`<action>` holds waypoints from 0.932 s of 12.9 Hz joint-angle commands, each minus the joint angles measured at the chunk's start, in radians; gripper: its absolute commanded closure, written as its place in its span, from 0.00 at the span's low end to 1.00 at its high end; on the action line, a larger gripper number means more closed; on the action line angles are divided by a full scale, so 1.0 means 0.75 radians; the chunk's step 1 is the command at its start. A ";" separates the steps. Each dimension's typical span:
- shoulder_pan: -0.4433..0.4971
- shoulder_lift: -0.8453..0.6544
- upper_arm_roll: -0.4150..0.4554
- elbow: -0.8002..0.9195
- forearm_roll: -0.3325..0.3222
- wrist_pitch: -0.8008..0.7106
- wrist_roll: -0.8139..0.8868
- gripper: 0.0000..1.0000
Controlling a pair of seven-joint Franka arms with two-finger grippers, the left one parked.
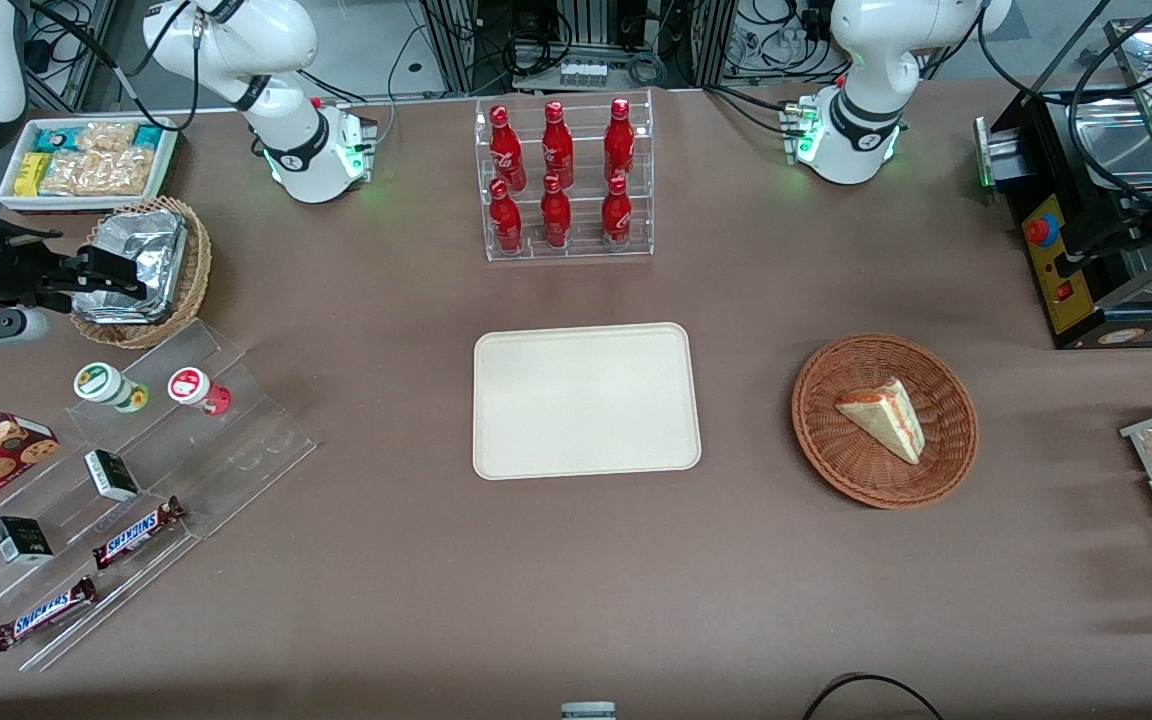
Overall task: Place green gum on tray
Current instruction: 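Lower the open right gripper onto the green-and-white sunflower jar on the stand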
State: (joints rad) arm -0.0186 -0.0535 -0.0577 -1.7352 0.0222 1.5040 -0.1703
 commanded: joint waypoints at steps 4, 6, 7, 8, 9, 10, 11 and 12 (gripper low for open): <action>-0.012 0.041 -0.013 0.011 -0.103 0.054 -0.014 0.00; -0.036 0.069 -0.021 -0.028 -0.136 0.134 -0.161 0.00; -0.053 0.079 -0.021 -0.061 -0.150 0.189 -0.218 0.00; -0.083 0.088 -0.025 -0.101 -0.150 0.264 -0.273 0.00; -0.130 0.102 -0.027 -0.144 -0.144 0.330 -0.385 0.00; -0.165 0.108 -0.025 -0.189 -0.136 0.399 -0.494 0.00; -0.200 0.108 -0.025 -0.242 -0.124 0.471 -0.584 0.00; -0.237 0.108 -0.025 -0.294 -0.091 0.542 -0.676 0.00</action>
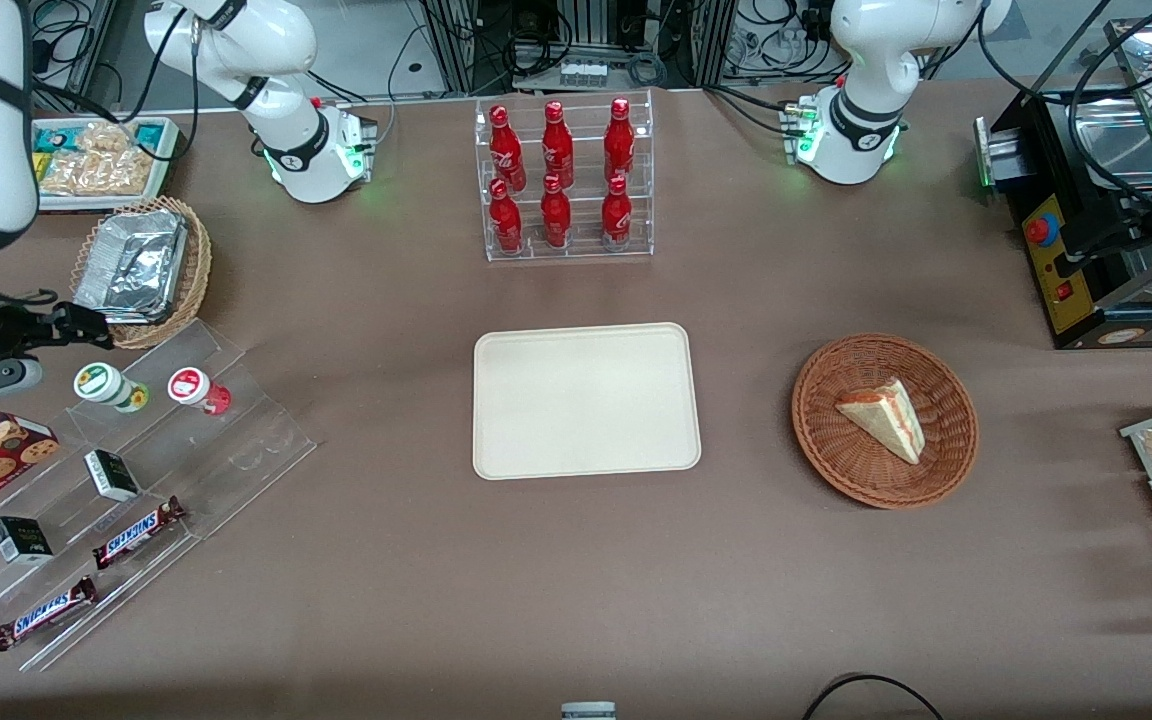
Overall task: Place green gum on tray
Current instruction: 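Lower the open right gripper onto the green-and-white sunflower jar on the stand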
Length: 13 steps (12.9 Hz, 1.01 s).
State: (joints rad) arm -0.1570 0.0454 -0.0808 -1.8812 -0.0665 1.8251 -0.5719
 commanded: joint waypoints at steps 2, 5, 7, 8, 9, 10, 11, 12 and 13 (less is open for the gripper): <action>-0.099 -0.022 0.005 -0.179 0.074 0.233 -0.378 0.00; -0.122 -0.009 0.005 -0.244 0.091 0.340 -0.518 0.00; -0.128 0.011 0.003 -0.265 0.131 0.375 -0.520 0.00; -0.128 0.013 0.005 -0.281 0.150 0.405 -0.520 0.00; -0.128 0.011 0.003 -0.308 0.152 0.444 -0.520 0.00; -0.128 0.013 0.003 -0.332 0.152 0.487 -0.522 0.00; -0.128 0.023 0.003 -0.357 0.152 0.540 -0.526 0.00; -0.128 0.029 0.003 -0.373 0.152 0.573 -0.544 0.00; -0.128 0.031 0.005 -0.386 0.152 0.595 -0.555 0.00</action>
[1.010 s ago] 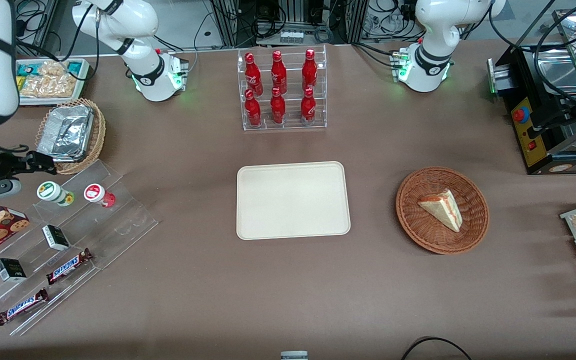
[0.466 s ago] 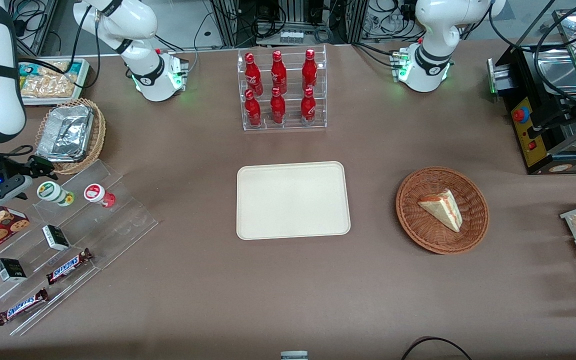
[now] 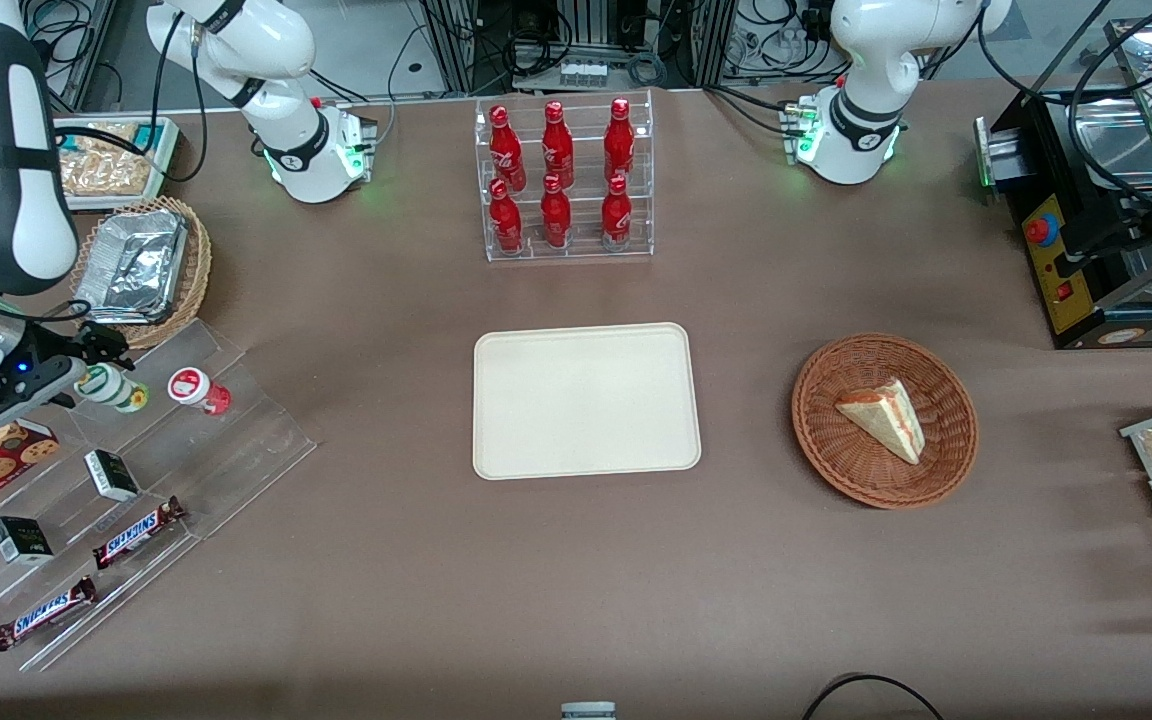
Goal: Place green gum on tray
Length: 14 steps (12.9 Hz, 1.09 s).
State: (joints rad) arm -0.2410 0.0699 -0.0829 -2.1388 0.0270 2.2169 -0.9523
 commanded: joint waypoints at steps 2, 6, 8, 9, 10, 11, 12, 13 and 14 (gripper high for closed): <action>-0.016 0.001 0.006 -0.044 0.027 0.073 -0.084 0.52; -0.002 -0.003 0.012 0.006 0.027 -0.002 -0.093 1.00; 0.037 0.011 0.021 0.088 0.031 -0.088 -0.034 1.00; 0.078 0.011 0.021 0.123 0.029 -0.135 0.032 1.00; 0.124 0.011 0.021 0.152 0.029 -0.172 0.107 1.00; 0.182 0.013 0.021 0.174 0.029 -0.199 0.185 1.00; 0.243 0.019 0.021 0.189 0.029 -0.205 0.271 1.00; 0.294 0.044 0.021 0.219 0.029 -0.209 0.349 1.00; 0.351 0.078 0.021 0.248 0.031 -0.217 0.422 1.00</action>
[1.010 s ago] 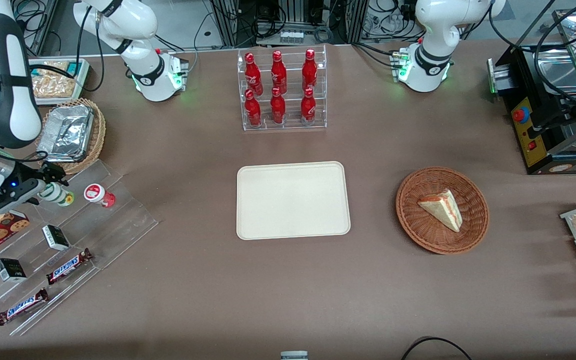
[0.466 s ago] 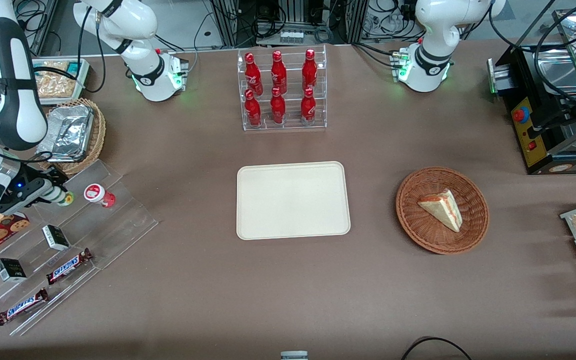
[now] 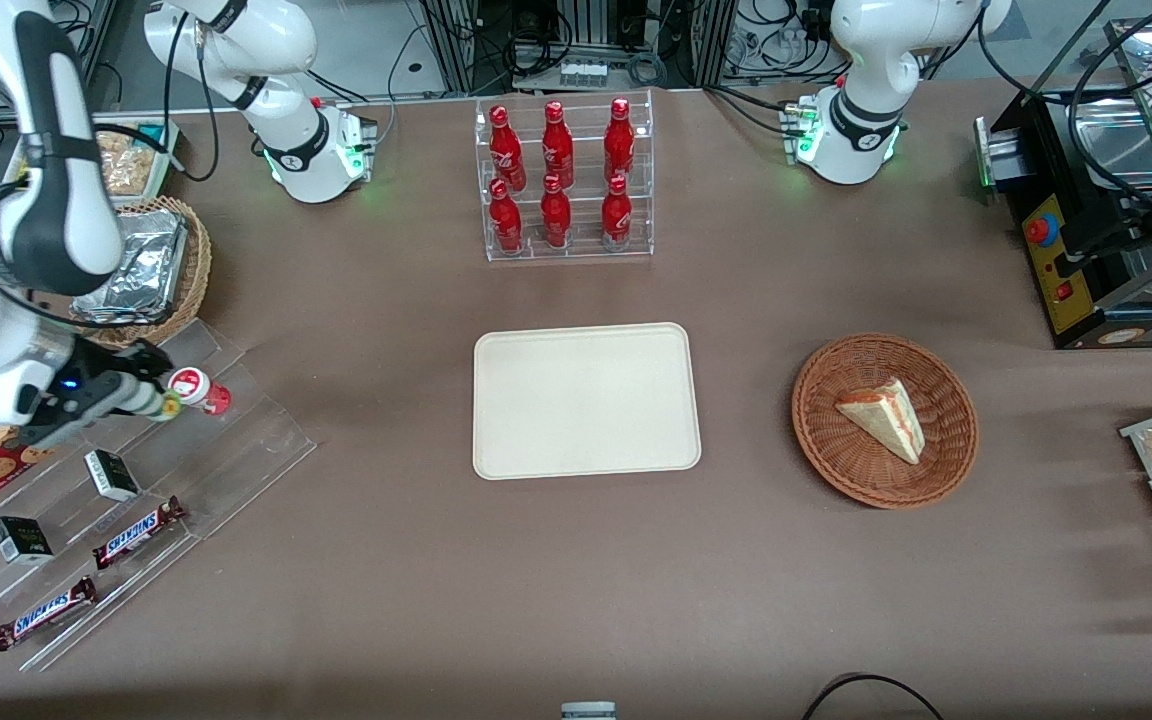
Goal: Place green gum on tray
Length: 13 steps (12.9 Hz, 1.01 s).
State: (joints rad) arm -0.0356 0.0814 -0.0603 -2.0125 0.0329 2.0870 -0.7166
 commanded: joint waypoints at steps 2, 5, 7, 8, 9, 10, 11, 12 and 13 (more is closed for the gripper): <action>0.225 0.094 -0.010 0.120 0.024 -0.064 0.343 1.00; 0.427 0.186 -0.010 0.204 0.024 -0.064 0.648 1.00; 0.544 0.259 -0.010 0.263 0.024 -0.058 0.846 1.00; 0.599 0.292 -0.010 0.286 0.024 -0.048 0.934 1.00; 0.654 0.329 -0.010 0.310 0.026 -0.040 1.042 1.00; 0.691 0.364 -0.010 0.339 0.026 -0.030 1.141 1.00; 0.751 0.406 -0.010 0.372 0.026 -0.026 1.229 1.00; 0.798 0.447 -0.010 0.404 0.026 -0.003 1.302 1.00; 0.839 0.488 -0.010 0.429 0.024 0.025 1.382 1.00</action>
State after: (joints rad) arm 0.5424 0.3689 -0.0540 -1.7735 0.0349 2.0915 0.2297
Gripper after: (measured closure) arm 0.507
